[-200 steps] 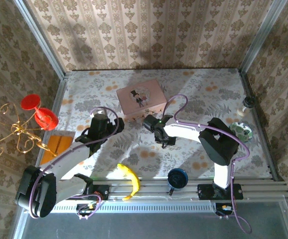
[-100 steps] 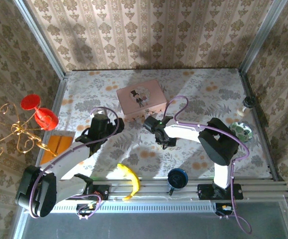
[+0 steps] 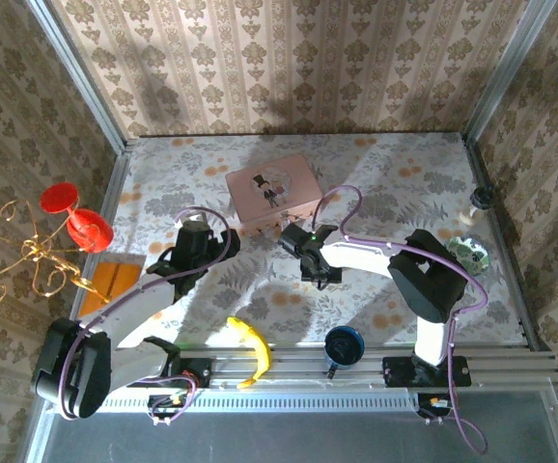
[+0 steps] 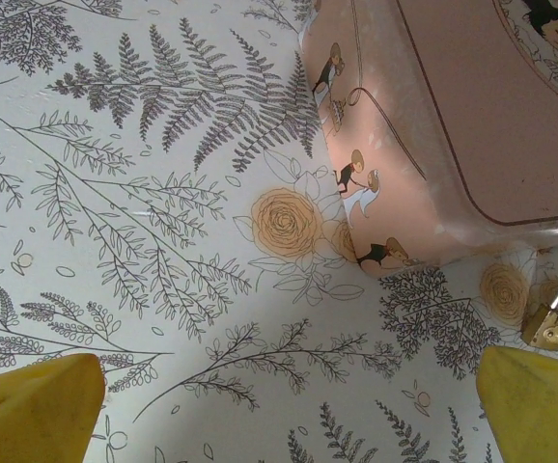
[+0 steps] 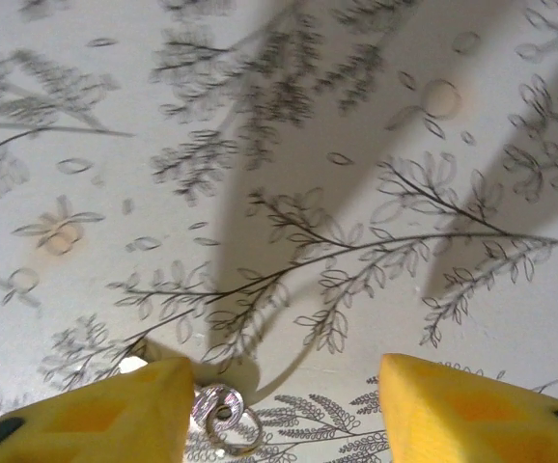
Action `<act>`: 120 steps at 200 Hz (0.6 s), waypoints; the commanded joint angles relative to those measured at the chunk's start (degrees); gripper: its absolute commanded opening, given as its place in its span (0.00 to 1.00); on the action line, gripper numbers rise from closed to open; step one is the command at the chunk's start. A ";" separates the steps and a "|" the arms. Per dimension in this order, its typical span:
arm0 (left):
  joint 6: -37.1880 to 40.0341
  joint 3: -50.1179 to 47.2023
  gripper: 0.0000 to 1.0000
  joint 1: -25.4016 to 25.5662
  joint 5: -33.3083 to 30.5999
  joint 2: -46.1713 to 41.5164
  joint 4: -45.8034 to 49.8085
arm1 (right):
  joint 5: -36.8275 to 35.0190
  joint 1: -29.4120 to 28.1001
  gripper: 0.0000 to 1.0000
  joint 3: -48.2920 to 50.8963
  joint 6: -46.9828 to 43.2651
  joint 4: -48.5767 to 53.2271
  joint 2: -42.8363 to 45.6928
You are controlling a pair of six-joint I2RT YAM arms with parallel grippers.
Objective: Unlock the padlock with the key
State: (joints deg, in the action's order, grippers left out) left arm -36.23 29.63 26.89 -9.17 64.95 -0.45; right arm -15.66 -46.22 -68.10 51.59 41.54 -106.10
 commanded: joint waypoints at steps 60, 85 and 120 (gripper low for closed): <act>0.81 1.04 1.00 -0.35 -0.07 0.14 0.28 | 10.67 2.83 0.56 -1.59 -32.48 1.97 5.03; 0.73 1.48 1.00 -0.35 -0.15 0.35 0.49 | 11.65 2.91 0.54 -1.15 -37.08 2.89 4.22; 0.54 1.58 1.00 -0.40 -0.06 0.53 0.55 | 11.02 3.10 0.51 -1.95 -39.87 3.29 1.92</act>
State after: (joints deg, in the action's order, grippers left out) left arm -36.21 29.65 26.89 -9.17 65.01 -0.43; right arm -5.54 -43.22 -69.93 16.88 42.39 -102.45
